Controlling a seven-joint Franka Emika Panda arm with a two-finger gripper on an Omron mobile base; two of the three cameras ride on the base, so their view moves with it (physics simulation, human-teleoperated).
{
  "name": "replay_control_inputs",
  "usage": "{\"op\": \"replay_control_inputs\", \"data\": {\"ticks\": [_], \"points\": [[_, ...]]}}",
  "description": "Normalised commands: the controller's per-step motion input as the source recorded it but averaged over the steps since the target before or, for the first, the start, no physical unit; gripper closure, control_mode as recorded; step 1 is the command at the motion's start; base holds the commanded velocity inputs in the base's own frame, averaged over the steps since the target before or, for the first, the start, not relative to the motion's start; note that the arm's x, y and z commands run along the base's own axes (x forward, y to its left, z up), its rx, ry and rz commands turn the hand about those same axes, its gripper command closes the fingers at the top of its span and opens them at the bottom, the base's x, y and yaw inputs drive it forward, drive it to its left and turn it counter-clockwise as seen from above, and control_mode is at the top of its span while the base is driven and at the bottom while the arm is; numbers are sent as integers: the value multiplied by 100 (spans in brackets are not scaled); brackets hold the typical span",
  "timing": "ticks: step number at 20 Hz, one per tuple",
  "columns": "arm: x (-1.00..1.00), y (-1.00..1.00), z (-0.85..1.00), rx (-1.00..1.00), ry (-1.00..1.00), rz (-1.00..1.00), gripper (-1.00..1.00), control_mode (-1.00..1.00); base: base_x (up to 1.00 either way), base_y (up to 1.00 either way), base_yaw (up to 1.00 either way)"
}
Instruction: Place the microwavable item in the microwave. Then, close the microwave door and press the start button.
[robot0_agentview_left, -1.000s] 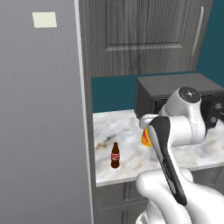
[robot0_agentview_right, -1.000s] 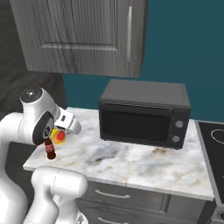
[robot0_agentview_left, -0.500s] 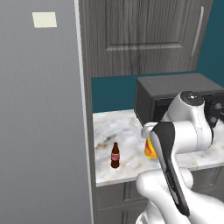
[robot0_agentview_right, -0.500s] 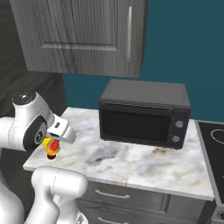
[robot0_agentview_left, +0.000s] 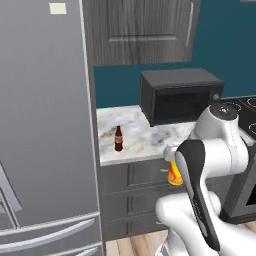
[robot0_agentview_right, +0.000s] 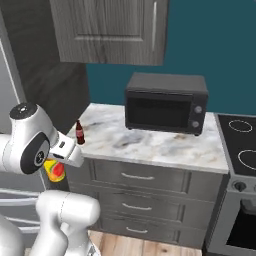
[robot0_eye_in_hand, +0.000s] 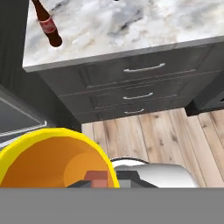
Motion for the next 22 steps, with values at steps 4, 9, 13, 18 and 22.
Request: {"op": "replay_control_inputs", "data": {"ticks": [4, 9, 13, 18, 22], "points": [[0, 0, 0, 0, 0, 0, 100, 100, -100, 18, 0], [0, 0, 0, 0, 0, 0, 100, 100, -94, 32, 0], [0, 0, 0, 0, 0, 0, 100, 100, -51, 70, 0], [0, 0, 0, 0, 0, 0, 100, 100, -16, 93, 0], [0, 0, 0, 0, 0, 0, 100, 100, 0, 100, 0]]}}
